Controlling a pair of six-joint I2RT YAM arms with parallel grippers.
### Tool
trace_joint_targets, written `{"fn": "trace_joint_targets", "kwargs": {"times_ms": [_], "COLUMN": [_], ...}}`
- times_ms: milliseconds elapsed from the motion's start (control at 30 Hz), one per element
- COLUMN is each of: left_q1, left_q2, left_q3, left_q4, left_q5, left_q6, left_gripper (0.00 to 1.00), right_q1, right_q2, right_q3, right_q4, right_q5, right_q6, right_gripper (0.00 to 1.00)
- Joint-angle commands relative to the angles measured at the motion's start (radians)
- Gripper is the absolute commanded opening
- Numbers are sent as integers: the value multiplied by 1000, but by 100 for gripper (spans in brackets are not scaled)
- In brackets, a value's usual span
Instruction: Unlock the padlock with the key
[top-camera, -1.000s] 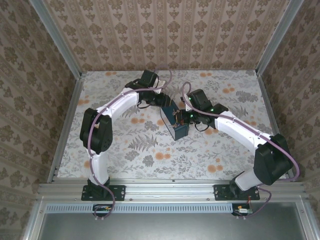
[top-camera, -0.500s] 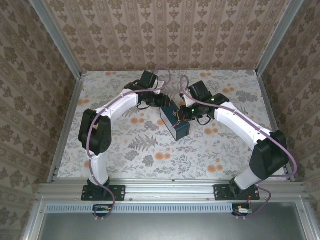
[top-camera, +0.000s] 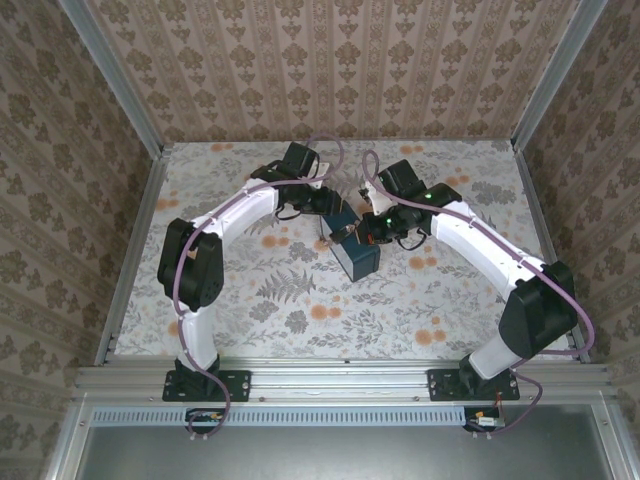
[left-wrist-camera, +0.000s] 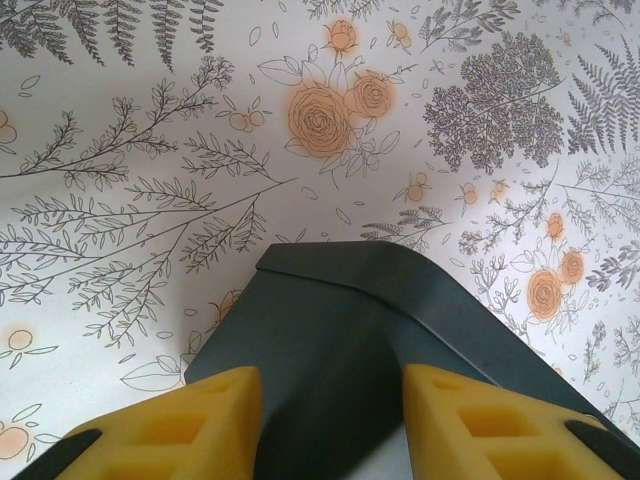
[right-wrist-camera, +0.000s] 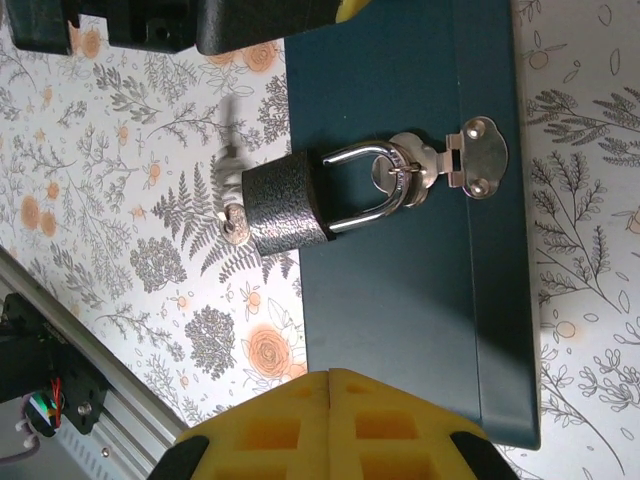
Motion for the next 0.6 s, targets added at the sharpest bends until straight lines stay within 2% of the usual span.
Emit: {"fn": "trace_joint_targets", "kwargs": {"times_ms": [0,67,167,367,467,567], "left_q1": [-8,-6,11,47,45,25], "left_q2": [6,-4,-39,-168,-261,-334], "left_q3": [-17,-23,-20,-34,-154,-313], "left_q4": [-61,-59,-64,-109,-73,59], "left_q5": [-53,-41,-7,65,141,281], "left_q6": [-18,-24,-40,-33,-62,-144], "left_gripper": [41,41,43,49,51,53], "right_q1": [4,7,11,-26,-61,-85], "right_q2": [-32,-38,-55,-70,-72,-64], "right_q3": [37,20,-26,-72,-92,-105], "right_q4": [-28,13,96,175,203,222], "right_q5": [-14,-21,-23,15,4,-12], "right_q6": [37,62,100,129,126,117], "right_gripper": [2,14,22,25,26,27]}}
